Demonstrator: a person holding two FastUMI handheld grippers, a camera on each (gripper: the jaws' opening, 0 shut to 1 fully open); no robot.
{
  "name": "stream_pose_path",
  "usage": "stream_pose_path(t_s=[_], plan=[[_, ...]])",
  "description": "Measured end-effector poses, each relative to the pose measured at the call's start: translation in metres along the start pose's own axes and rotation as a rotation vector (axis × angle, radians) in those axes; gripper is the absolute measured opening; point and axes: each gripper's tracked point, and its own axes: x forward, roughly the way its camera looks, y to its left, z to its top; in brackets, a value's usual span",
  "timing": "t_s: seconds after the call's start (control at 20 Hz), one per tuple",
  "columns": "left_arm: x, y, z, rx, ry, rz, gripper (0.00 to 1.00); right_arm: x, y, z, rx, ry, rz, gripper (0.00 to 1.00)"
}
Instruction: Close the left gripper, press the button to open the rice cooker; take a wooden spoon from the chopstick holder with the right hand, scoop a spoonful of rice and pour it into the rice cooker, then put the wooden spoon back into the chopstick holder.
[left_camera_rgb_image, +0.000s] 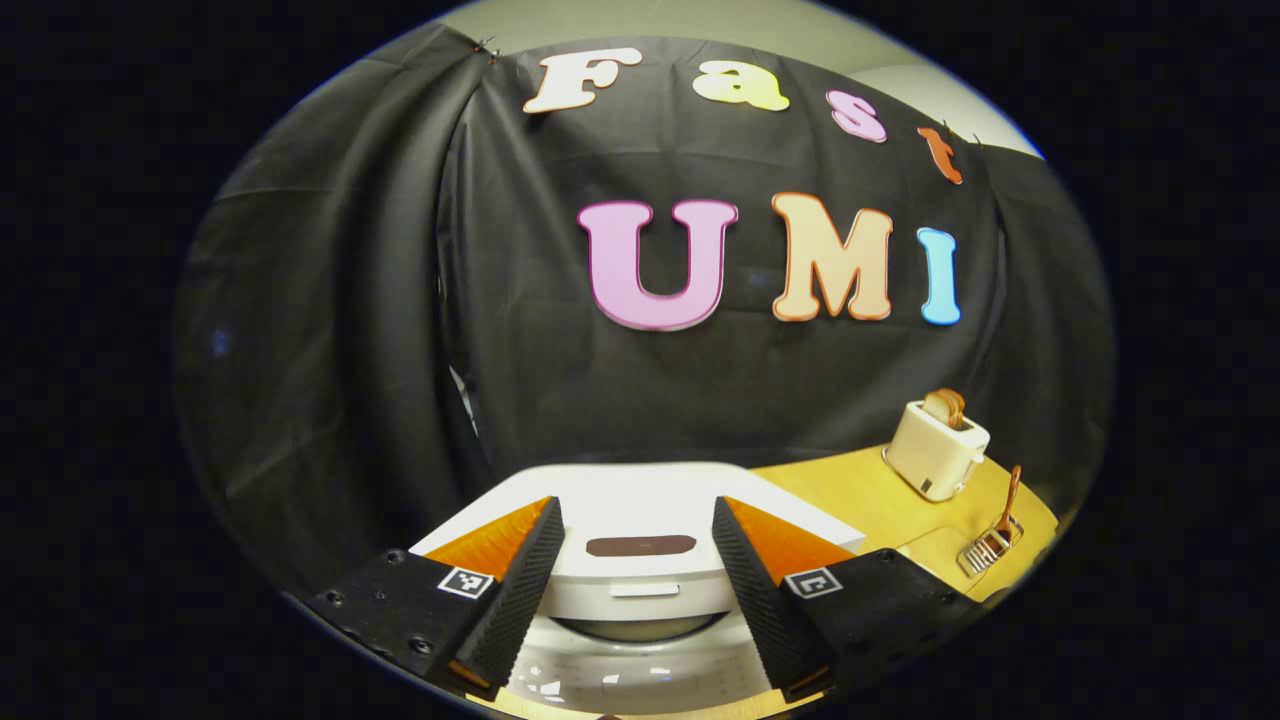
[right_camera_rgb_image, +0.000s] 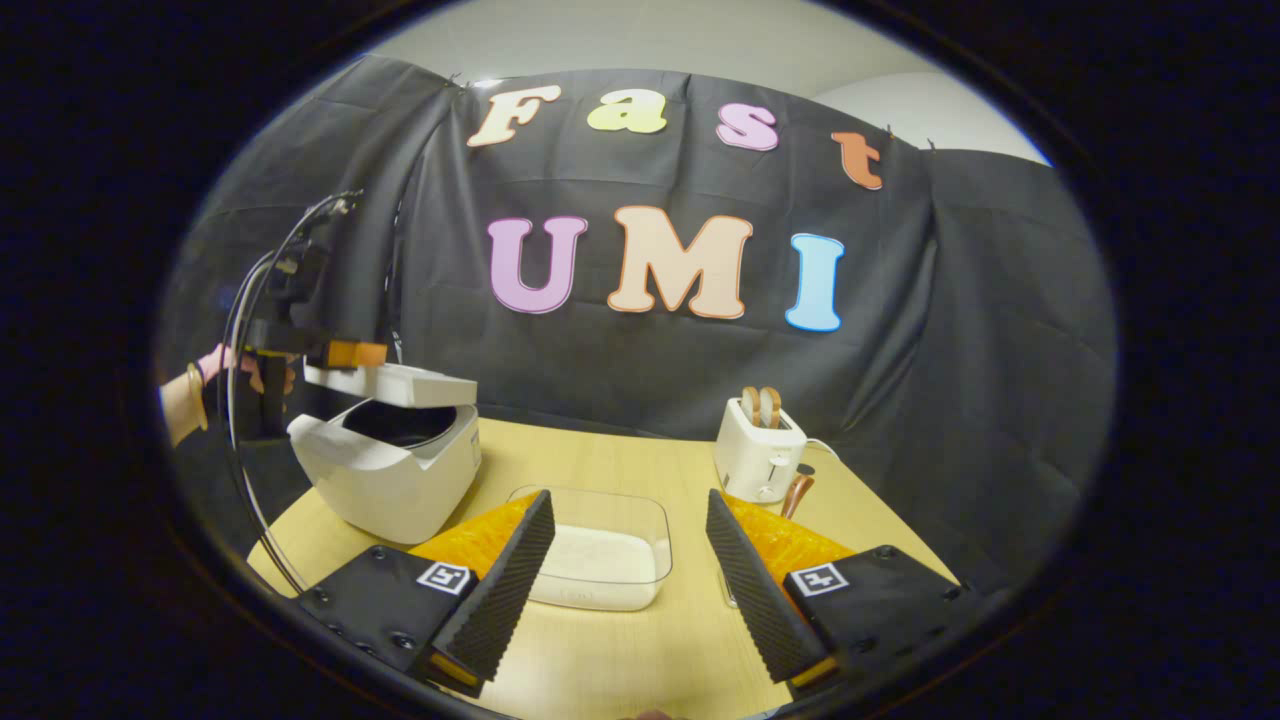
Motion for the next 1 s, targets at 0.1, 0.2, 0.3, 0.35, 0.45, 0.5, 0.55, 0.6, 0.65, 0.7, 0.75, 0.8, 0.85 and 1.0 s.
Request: stream_pose_path(t_s=[0.1,0.2,0.3,0.35,0.45,0.5,0.55,0.6,0.65,0.7,0.75,0.8,0.85,1.0], plan=[[0.004,0.001,-0.015,-0.011,0.001,-0.010,0.90,0.002,0.003,0.003,-0.009,-0.007,0.000,0.94],[0.006,0.001,-0.027,-0.001,-0.005,-0.018,0.89,0.004,0.004,0.003,-0.018,-0.007,-0.003,0.94],[0.010,0.001,-0.032,0.010,-0.012,-0.027,0.89,0.006,0.010,0.000,-0.024,0.004,-0.001,0.94],[0.011,0.001,-0.033,0.009,-0.015,-0.030,0.90,0.006,0.011,-0.002,-0.025,0.008,0.002,0.94],[0.014,0.002,-0.040,0.006,-0.008,-0.031,0.90,0.006,0.019,-0.001,-0.031,0.011,0.010,0.96],[0.016,0.002,-0.045,0.005,0.003,-0.028,0.90,0.007,0.022,0.000,-0.036,0.012,0.016,0.97],[0.017,0.002,-0.052,0.001,0.020,-0.022,0.90,0.006,0.025,-0.001,-0.045,0.014,0.022,0.99],[0.017,0.002,-0.054,0.003,0.014,-0.015,0.90,0.005,0.027,0.000,-0.054,0.014,0.029,1.00],[0.019,0.002,-0.055,0.005,0.010,-0.007,0.91,0.004,0.030,0.000,-0.062,0.015,0.037,1.00],[0.019,0.002,-0.054,0.002,-0.003,0.002,0.90,0.004,0.031,0.001,-0.069,0.015,0.045,1.00],[0.019,0.002,-0.053,-0.005,-0.012,0.006,0.90,0.004,0.033,0.000,-0.075,0.018,0.053,1.00],[0.019,0.002,-0.056,-0.009,-0.019,0.007,0.90,0.005,0.035,0.001,-0.081,0.022,0.061,0.94],[0.018,0.001,-0.054,-0.003,-0.037,0.006,0.90,0.004,0.036,0.000,-0.083,0.023,0.067,0.94],[0.018,0.001,-0.055,0.002,-0.073,0.005,0.90,0.003,0.039,0.001,-0.066,0.024,0.079,0.94]])
